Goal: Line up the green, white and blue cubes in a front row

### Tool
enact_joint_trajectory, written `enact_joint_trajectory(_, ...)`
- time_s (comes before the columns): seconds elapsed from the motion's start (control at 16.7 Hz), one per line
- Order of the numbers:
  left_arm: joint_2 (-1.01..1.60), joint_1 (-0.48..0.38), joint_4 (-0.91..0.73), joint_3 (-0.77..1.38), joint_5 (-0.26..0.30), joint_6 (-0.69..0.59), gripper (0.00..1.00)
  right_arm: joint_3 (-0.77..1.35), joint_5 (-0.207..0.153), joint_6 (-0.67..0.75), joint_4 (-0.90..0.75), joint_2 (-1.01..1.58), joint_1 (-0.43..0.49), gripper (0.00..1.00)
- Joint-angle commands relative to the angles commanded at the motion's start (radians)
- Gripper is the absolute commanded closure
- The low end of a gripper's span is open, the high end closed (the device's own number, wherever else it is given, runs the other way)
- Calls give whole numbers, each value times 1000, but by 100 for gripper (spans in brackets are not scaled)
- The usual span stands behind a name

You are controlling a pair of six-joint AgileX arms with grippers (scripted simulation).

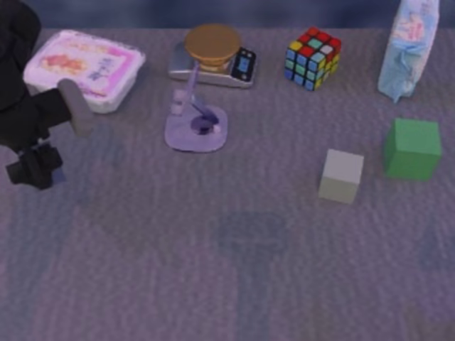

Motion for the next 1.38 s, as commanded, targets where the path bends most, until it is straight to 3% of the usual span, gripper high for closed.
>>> enact_joint_trajectory(0.18,17,-36,-12,28,0,-17,100,0,0,0,0,0,0,0)
enact_joint_trajectory(0.36,65,-163,-47,111,-2,-77,100,0,0,0,0,0,0,0)
enact_joint_trajectory(0.96,259,-840,-204,452,-2,-387,100,0,0,0,0,0,0,0)
enact_joint_trajectory(1.14,277,-929,-220,506,-6,-444,100,0,0,0,0,0,0,0)
enact_joint_trajectory(1.38,278,-938,-221,512,-6,-451,100,0,0,0,0,0,0,0)
